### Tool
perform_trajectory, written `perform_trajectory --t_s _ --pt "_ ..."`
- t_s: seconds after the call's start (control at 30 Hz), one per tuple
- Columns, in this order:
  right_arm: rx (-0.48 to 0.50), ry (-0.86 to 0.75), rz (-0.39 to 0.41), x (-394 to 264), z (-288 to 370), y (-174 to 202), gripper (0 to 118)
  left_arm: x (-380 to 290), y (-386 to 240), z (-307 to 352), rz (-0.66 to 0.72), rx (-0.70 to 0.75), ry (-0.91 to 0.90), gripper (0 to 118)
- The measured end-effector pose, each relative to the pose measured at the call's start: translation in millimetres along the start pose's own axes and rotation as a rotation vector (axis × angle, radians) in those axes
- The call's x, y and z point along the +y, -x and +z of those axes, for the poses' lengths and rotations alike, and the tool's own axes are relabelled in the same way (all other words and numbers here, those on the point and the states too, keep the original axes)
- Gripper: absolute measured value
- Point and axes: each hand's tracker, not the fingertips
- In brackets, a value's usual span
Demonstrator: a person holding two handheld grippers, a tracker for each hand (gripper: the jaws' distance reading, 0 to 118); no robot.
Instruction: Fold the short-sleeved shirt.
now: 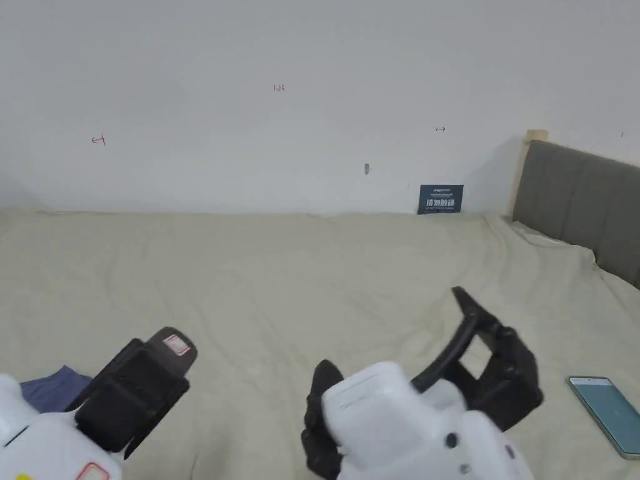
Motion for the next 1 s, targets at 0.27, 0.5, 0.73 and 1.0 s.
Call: perform_trajectory --t_s 0.27,0.5,0.73,1.0 --pt "0.093 0.028 -0.06 1.4 -5.4 15.6 118 2.6 31.2 -5.4 0.071 0.171 -0.044 118" --pt "0.084 0.214 -0.696 -19.9 -29.7 -39.8 118 -8.2 -59.8 6.2 -0.72 0.177 -0.215 118" --pt "0.056 0.387 -1.05 -62.6 -36.8 -45.8 118 -40.8 -58.0 1.1 -0.977 0.169 -0.151 118" --pt "-0.003 0.268 -0.907 -44.4 -24.6 -45.8 118 -33.9 -45.7 -5.0 -0.911 0.182 -0.094 118"
